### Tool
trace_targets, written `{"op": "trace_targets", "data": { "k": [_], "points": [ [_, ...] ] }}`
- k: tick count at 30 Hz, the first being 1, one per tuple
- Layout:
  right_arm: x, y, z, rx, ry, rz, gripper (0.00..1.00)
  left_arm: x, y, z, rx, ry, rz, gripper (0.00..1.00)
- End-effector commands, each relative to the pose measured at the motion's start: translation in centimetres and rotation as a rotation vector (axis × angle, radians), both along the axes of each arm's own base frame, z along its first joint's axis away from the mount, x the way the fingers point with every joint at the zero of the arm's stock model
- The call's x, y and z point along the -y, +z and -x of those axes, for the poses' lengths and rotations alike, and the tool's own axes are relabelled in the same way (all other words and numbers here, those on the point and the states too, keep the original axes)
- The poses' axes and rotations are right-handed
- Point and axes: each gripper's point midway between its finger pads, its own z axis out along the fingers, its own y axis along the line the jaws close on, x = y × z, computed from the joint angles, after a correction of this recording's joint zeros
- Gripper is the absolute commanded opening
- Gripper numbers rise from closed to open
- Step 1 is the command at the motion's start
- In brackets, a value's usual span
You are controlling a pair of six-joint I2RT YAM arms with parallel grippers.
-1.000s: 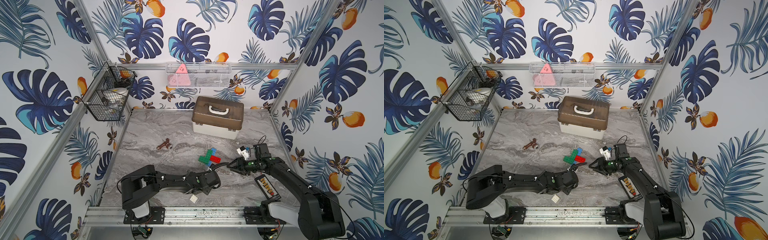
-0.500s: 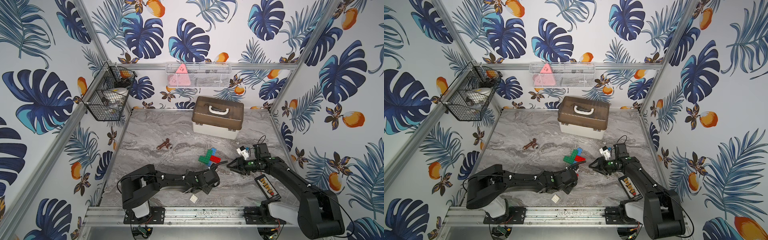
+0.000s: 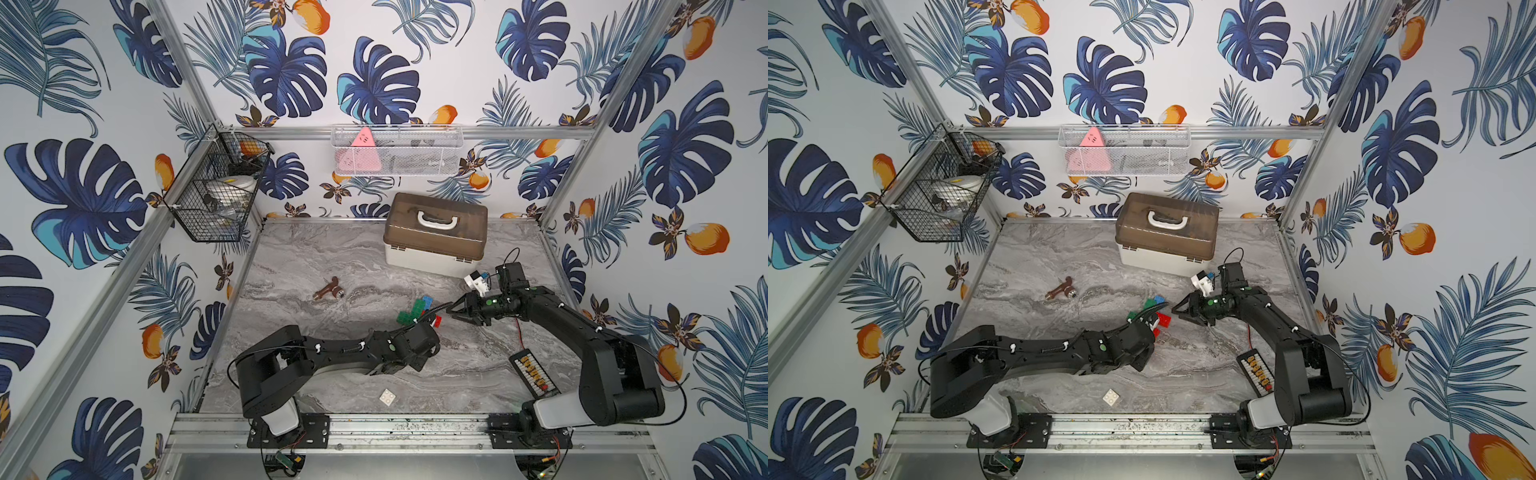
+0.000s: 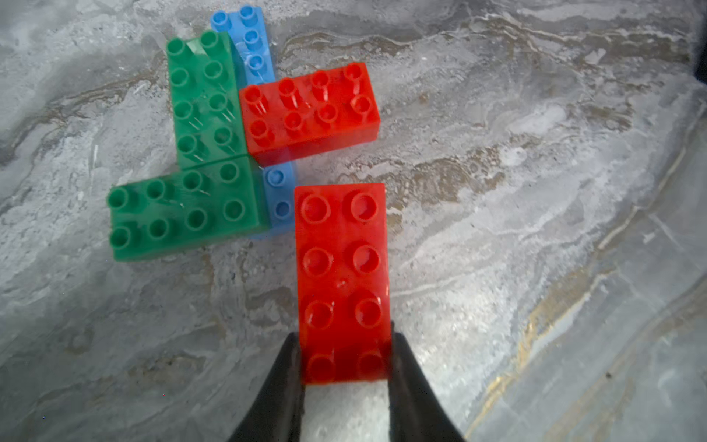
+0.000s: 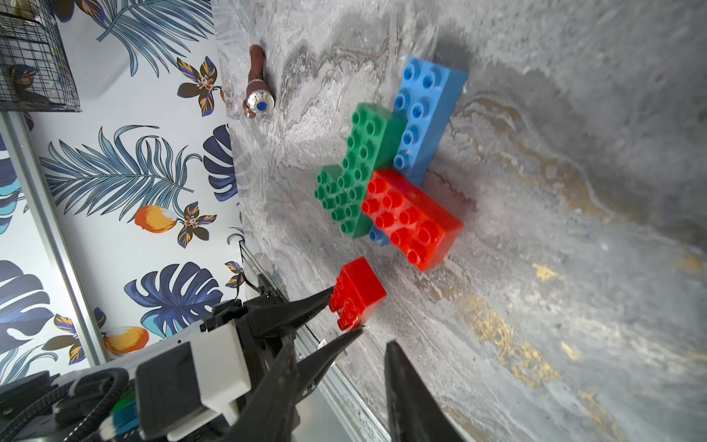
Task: Assemble a small pinwheel with lego
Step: Adjust the lego brick at the center of the board, then assemble the lego brick with the lego brick.
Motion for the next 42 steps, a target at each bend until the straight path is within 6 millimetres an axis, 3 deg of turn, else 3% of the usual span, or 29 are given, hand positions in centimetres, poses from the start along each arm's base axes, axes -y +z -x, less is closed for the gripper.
{"op": "trace_targets", "data": {
  "k": [1, 7, 12, 16, 20, 24, 29, 36, 41, 42],
  "points": [
    [0.0, -0.2, -0.9, 0.02, 0.011, 0.018, 0.4, 0.1, 0.2, -1.5, 0.006, 0.029, 0.016, 0.2],
    [-0.1, -0.7, -1.1, 0.011, 0.009, 0.006, 0.39, -1.8, -0.6, -2.9, -0.052, 0.056, 0.019, 0.16],
    [-0.2, -1.1, -0.7, 0.004, 0.009, 0.002, 0.39, -2.5, -0.7, -3.0, -0.063, 0.03, 0.003, 0.14],
    [-0.4, -0.8, -0.7, 0.008, 0.018, -0.007, 0.39, -0.7, 0.0, -1.8, -0.082, -0.134, 0.038, 0.17],
    [-0.9, -0.3, -1.0, 0.015, 0.034, -0.003, 0.38, -1.9, 0.8, -2.0, -0.057, -0.198, -0.056, 0.15],
    [-2.3, 0.0, -1.0, 0.011, 0.073, 0.019, 0.36, -2.2, 0.8, -2.2, -0.094, -0.233, -0.058, 0.11],
    [-5.5, -0.1, -0.6, -0.015, 0.141, -0.005, 0.29, -2.2, 0.2, -2.5, -0.117, -0.245, -0.053, 0.08],
    [-7.2, -1.9, -0.9, -0.054, 0.212, 0.037, 0.22, -2.5, 0.4, -3.6, -0.113, -0.217, -0.046, 0.03],
    [-8.4, -3.0, 0.1, -0.095, 0.264, 0.039, 0.19, -2.9, 0.1, -3.9, -0.125, -0.211, -0.043, 0.02],
    [-8.8, -2.4, -0.5, -0.073, 0.268, 0.031, 0.19, -3.0, 0.0, -4.0, -0.127, -0.205, -0.044, 0.02]
  ]
}}
